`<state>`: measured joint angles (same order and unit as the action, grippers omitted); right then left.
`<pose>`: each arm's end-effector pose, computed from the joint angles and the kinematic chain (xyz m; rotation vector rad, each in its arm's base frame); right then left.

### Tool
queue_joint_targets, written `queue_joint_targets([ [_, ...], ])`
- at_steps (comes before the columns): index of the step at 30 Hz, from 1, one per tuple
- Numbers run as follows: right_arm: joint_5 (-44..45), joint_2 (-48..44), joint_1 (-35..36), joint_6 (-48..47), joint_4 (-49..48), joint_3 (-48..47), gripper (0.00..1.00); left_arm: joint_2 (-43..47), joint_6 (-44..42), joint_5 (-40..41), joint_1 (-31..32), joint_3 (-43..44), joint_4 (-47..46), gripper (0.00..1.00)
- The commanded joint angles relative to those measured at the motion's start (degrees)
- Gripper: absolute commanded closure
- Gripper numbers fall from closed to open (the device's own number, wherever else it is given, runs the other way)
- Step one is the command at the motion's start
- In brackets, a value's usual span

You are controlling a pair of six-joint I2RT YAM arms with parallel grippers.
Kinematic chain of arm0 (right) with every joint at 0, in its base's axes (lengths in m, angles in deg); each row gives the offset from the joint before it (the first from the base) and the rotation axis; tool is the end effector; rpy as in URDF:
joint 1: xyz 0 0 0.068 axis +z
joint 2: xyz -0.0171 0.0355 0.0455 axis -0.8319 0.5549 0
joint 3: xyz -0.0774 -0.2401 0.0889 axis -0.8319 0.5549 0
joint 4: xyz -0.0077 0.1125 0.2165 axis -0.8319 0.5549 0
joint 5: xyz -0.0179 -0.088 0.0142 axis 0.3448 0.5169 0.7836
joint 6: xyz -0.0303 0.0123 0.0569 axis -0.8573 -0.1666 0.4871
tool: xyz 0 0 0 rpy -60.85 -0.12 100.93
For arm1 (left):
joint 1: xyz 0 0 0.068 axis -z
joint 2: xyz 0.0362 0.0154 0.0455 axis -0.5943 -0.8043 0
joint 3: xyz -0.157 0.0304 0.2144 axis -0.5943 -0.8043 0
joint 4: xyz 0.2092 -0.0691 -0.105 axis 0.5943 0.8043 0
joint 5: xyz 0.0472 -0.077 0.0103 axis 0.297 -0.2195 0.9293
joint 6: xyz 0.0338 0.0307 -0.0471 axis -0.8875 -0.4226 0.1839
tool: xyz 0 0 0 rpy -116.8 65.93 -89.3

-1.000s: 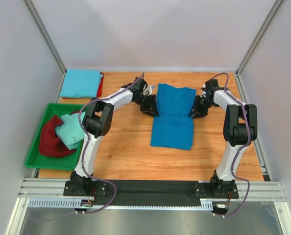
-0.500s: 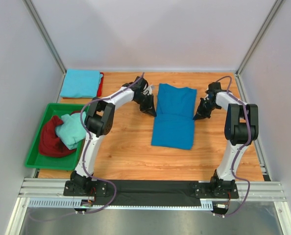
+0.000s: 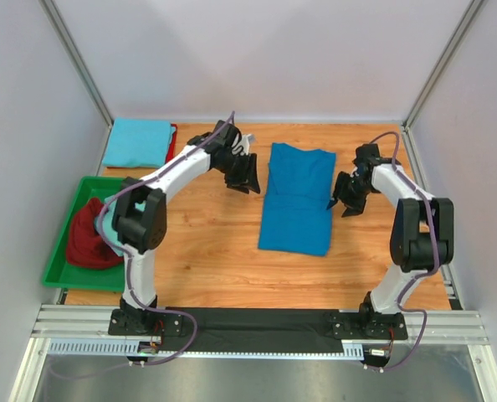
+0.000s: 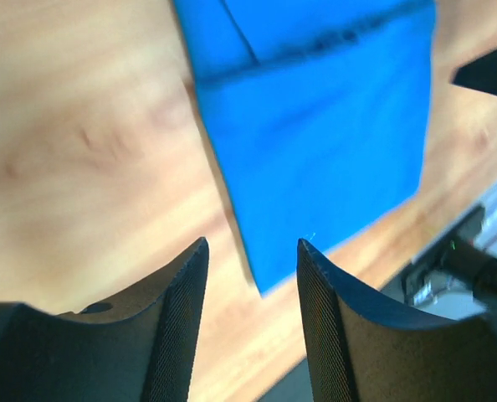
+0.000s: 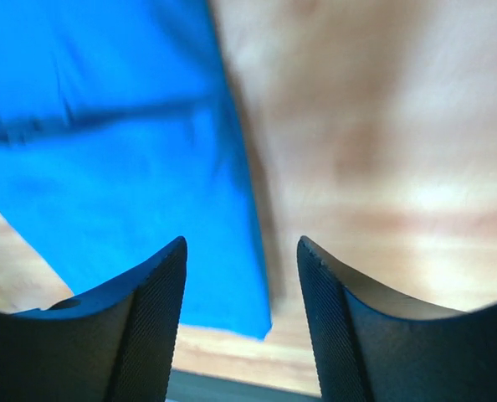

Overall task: Fold and stack the t-shirts
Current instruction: Fold the tshirt

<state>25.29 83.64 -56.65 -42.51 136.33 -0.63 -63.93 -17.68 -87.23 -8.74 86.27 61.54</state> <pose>0.3337 0.0096 0.1808 0.5142 2.9030 0.3895 0.3794 -0.2260 0.2150 0.2829 2.7348 -0.9028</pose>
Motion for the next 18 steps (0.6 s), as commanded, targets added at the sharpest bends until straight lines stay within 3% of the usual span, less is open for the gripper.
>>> queue_joint_targets([
  [1,0.3,-8.1,3.8,2.0,2.3,6.9,0.42,9.1,-3.4,-3.0,1.9,-9.5,-2.8,0.46],
  [5,-6.2,-15.2,4.0,6.1,0.8,17.3,0.34,13.5,1.9,-12.4,3.1,-25.7,-9.4,0.42],
  [8,-9.8,-22.1,4.0,10.0,-3.5,27.2,0.3,16.3,7.8,-12.9,4.3,-34.7,-17.5,0.39],
  [13,-12.3,-24.2,3.9,16.0,-12.9,36.4,0.29,15.0,19.9,-14.0,5.2,-43.3,-30.1,0.38],
  [18,-10.7,-25.0,3.9,20.4,-18.9,42.2,0.34,15.6,31.7,-9.1,5.5,-48.8,-35.0,0.38],
])
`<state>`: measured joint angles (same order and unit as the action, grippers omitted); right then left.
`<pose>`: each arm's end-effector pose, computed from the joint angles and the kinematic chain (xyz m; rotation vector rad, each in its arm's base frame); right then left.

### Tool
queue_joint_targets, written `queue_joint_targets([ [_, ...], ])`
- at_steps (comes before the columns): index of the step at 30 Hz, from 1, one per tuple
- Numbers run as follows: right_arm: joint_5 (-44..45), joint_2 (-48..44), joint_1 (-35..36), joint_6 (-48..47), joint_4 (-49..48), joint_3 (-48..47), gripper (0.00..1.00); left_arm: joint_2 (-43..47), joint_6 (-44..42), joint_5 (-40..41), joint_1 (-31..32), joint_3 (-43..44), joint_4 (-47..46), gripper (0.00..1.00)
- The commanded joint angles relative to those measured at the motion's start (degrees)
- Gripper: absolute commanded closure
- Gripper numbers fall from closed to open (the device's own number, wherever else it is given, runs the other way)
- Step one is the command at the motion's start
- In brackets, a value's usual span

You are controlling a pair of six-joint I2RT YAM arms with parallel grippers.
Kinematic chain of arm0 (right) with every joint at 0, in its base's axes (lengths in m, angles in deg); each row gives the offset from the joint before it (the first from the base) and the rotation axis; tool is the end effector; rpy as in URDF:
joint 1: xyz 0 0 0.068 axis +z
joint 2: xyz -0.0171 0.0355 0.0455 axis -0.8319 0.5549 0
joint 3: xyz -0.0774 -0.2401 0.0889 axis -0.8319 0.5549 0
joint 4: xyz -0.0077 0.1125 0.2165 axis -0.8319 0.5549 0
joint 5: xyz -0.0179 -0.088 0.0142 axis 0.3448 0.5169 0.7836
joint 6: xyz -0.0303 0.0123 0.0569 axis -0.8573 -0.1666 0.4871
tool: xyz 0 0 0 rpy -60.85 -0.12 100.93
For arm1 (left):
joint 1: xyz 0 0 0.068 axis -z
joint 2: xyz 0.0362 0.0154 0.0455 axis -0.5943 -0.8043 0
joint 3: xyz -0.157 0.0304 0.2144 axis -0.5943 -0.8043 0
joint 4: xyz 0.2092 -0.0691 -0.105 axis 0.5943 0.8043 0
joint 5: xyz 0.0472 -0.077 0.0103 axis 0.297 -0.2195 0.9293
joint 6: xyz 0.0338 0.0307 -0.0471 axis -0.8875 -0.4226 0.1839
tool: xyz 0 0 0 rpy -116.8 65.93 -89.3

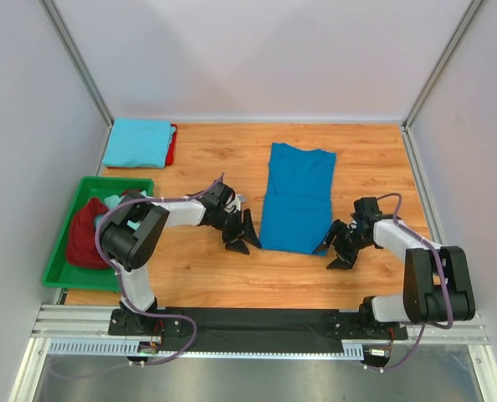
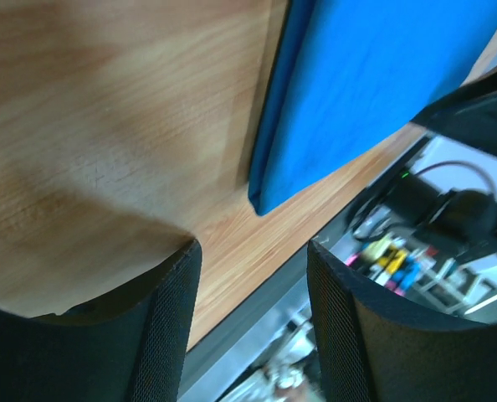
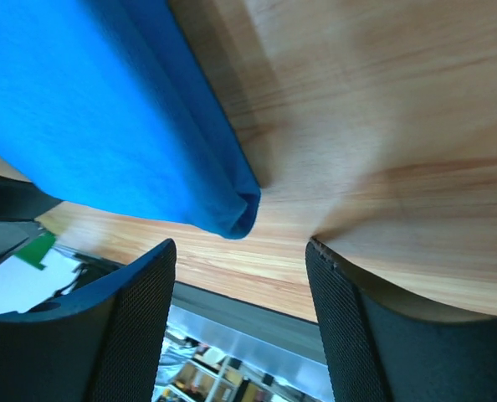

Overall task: Fold and stack the t-shirts
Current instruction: Fold the tshirt

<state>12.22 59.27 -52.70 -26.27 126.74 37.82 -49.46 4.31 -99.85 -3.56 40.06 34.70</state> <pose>0.1907 0.0347 0.1330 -0.8322 -2.9035 -0.7287 0.2550 -0.2044 0.1211 0.0806 -2.7985 1.1603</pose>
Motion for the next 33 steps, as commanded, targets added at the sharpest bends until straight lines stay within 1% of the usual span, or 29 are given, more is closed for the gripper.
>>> queue_joint_targets([
  [1,2.9,-1.2,-0.1,6.8,-10.7,4.7,0.36,1.4,11.3,3.8,0.4,-4.3,-10.1,0.38],
  [2,3.6,-2.0,0.0,8.2,-12.9,5.9,0.4,1.6,12.7,5.1,0.3,-5.2,-10.7,0.38],
  [3,4.2,-3.5,-0.1,10.1,-14.7,8.1,0.42,1.6,16.5,5.2,0.3,-6.3,-13.8,0.38],
  [5,5.3,-5.3,-0.1,14.2,-18.0,10.3,0.45,1.5,20.2,6.1,0.3,-9.1,-16.4,0.38],
  [7,7.2,-7.0,-0.1,15.8,-19.3,12.1,0.46,1.5,24.8,6.9,0.3,-11.2,-18.8,0.38],
  [12,12.3,-10.7,-0.1,18.7,-18.6,13.2,0.48,0.4,32.1,9.3,0.3,-13.1,-20.3,0.39],
  [16,16.1,-13.6,-0.1,19.3,-15.1,12.2,0.49,0.0,36.8,11.0,0.3,-14.6,-21.5,0.41],
  [17,16.1,-14.0,0.0,19.3,-15.1,12.3,0.5,-0.1,37.5,11.0,0.2,-14.9,-21.5,0.41],
  [22,16.1,-13.6,-0.1,18.7,-15.1,12.5,0.52,-3.0,38.4,10.9,0.3,-13.8,-22.5,0.47],
  [24,14.9,-12.1,0.0,18.2,-15.1,12.2,0.52,-3.1,38.8,11.0,0.2,-13.7,-22.3,0.51],
  [27,14.2,-11.7,0.0,17.2,-13.1,11.6,0.53,-2.3,38.5,11.3,0.3,-13.4,-20.5,0.54],
  [29,14.4,-12.3,0.0,16.2,-10.7,11.3,0.52,-1.7,38.4,11.1,0.2,-13.5,-18.3,0.55],
  [33,14.9,-13.8,-0.1,15.9,-8.8,11.1,0.49,0.7,36.2,12.4,0.5,-12.3,-11.0,0.49],
])
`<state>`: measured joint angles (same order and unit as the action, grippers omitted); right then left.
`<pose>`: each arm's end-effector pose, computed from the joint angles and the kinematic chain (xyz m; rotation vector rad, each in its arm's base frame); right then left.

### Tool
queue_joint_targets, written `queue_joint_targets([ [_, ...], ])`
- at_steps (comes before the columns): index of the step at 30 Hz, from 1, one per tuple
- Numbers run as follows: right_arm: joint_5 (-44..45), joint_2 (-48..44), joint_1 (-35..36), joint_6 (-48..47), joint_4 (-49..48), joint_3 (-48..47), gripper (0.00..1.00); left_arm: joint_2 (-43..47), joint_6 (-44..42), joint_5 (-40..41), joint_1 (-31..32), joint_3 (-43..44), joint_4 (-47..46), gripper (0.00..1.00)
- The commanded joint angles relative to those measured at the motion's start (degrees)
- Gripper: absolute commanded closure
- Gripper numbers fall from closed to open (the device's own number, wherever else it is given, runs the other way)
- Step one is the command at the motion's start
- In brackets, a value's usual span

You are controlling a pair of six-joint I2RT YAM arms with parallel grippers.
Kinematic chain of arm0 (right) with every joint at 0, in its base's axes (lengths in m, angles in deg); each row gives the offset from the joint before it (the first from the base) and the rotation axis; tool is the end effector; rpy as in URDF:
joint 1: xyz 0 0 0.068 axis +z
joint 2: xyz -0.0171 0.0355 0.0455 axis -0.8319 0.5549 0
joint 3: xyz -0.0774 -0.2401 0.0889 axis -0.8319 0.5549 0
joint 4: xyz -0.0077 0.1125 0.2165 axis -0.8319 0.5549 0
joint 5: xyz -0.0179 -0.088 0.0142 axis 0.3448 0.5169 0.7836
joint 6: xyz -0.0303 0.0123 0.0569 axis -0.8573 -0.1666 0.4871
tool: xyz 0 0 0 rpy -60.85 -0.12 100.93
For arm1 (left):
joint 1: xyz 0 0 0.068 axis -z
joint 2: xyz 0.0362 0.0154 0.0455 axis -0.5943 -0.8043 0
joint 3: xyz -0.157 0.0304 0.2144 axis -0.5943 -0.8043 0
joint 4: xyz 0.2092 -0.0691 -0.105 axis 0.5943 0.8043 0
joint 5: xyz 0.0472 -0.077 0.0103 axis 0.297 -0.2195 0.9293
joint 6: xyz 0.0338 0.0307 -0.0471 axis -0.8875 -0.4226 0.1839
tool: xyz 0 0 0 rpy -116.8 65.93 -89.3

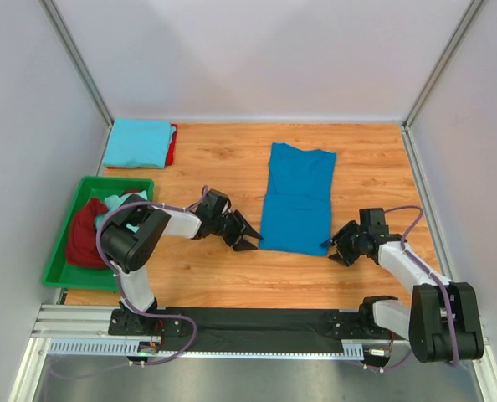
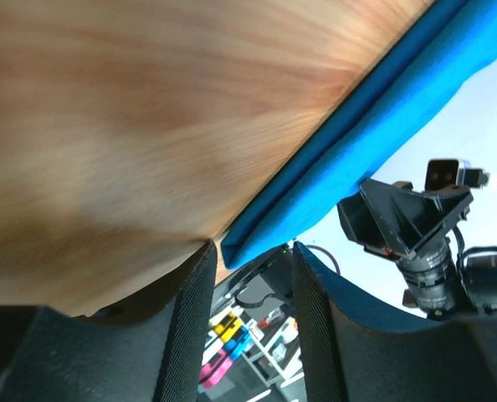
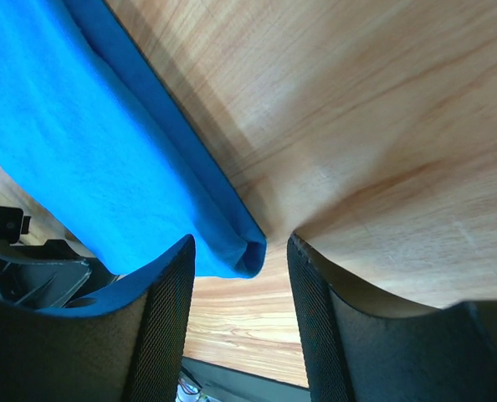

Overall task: Fold and stack the t-shirts
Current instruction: Fold the tshirt

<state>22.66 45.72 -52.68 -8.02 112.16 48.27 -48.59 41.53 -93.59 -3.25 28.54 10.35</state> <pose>0.1759 0.0251 0.1335 1.1568 2.5708 0.6524 0.2503 -0.1980 0.1008 0.8788 -2.6052 1.2332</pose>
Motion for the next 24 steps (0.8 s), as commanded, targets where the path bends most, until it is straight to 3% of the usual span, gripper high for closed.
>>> queue_joint_targets([
  [1,4.3,0.0,-0.1,-2.2,5.1,0.8,0.49,0.1,-1.1,6.5,0.2,-0.7,13.7,0.49],
  [24,1.2,8.9,0.2,-1.5,0.8,0.9,0.55,-7.1,-1.2,5.1,1.2,4.2,15.2,0.58],
])
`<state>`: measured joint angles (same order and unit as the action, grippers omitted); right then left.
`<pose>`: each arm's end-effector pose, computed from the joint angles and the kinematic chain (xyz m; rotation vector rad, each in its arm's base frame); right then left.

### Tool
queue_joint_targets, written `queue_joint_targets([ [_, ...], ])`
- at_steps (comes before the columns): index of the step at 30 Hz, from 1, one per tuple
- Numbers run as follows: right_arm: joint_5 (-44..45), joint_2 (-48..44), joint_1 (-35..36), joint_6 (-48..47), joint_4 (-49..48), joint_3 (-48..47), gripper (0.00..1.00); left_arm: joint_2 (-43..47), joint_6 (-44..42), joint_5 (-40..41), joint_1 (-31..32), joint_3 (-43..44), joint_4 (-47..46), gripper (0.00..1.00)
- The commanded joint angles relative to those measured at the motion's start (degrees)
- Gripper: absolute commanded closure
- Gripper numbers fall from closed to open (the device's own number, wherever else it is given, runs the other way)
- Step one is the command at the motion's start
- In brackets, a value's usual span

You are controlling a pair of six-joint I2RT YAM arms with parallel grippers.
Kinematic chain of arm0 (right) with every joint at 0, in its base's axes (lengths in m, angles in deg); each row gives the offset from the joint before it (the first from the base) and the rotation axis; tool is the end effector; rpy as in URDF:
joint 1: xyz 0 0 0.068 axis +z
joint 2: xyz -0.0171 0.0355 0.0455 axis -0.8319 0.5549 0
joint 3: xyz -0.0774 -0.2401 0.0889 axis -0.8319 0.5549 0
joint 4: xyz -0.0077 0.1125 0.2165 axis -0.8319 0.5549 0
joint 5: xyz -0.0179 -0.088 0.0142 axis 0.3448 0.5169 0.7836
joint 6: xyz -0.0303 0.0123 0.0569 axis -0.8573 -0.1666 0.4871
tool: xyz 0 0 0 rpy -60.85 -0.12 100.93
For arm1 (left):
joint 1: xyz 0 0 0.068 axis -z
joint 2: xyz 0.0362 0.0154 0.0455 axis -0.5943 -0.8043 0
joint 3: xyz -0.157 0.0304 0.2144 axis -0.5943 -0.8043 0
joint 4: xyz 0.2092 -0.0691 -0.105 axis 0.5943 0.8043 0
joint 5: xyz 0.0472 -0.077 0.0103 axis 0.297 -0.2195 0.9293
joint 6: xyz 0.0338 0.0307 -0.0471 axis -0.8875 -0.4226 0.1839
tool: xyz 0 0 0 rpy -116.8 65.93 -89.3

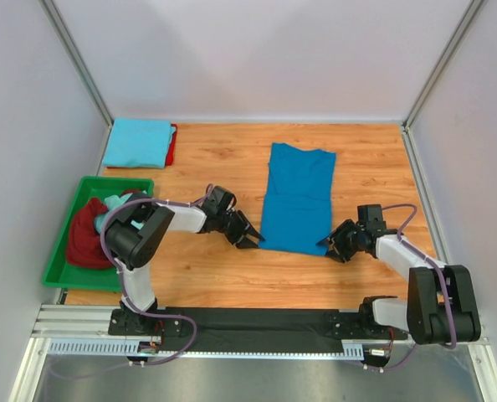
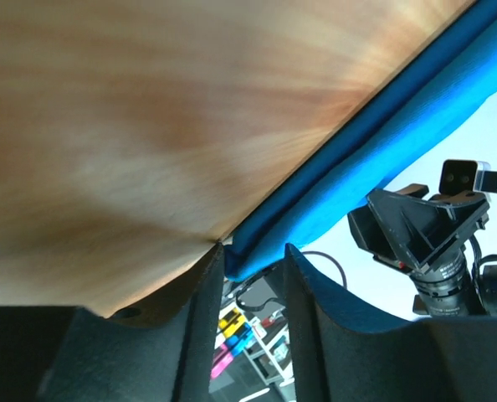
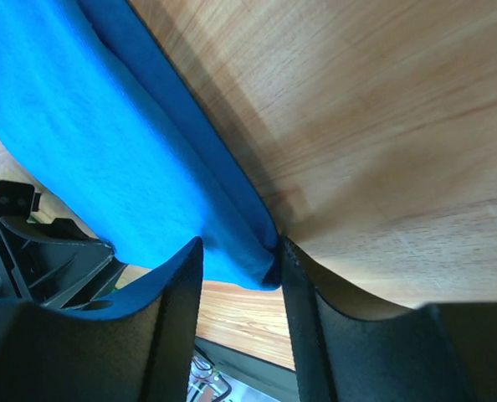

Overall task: Fold and stack the t-shirts
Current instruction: Fold the tshirt

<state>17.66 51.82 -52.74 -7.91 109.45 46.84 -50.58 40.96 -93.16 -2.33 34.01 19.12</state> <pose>0.1877 0.0299 0.1262 1.1641 2.6245 0.7506 0.2556 -0.2073 0.1021 0.8875 -2.6023 1.1106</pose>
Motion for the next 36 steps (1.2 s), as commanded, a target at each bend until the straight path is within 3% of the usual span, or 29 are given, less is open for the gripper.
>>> queue_joint_targets([
  [1,6.3,3.0,0.2,-1.8,3.5,2.4,0.57,-5.3,-0.7,4.5,0.2,-1.3,6.4,0.59],
  [7,6.6,4.1,0.1,-4.2,3.6,1.7,0.75,-5.7,-3.5,5.1,0.3,-0.2,6.4,0.87],
  [8,6.5,4.2,0.2,-4.6,3.7,1.7,0.78,-5.8,-4.7,5.1,0.3,0.5,8.3,1.0],
  [13,7.0,4.0,0.2,-8.9,7.0,-0.1,1.0,-4.6,-11.7,5.9,0.3,4.2,14.7,1.0],
  [17,2.8,3.3,0.8,-11.6,9.3,-0.5,1.0,0.6,-15.4,7.5,0.3,3.0,17.0,1.0],
  [24,1.8,-3.4,7.9,-12.4,17.1,0.0,1.0,8.3,-17.4,6.7,2.4,-1.6,19.2,1.0],
  [30,1.0,-15.2,14.0,-7.1,26.0,2.4,0.99,17.0,-19.1,6.7,4.4,-5.6,26.5,1.0],
  [36,-0.9,-26.7,14.2,-6.8,36.2,2.6,1.0,27.7,-20.9,11.4,4.3,-5.6,35.6,1.0],
])
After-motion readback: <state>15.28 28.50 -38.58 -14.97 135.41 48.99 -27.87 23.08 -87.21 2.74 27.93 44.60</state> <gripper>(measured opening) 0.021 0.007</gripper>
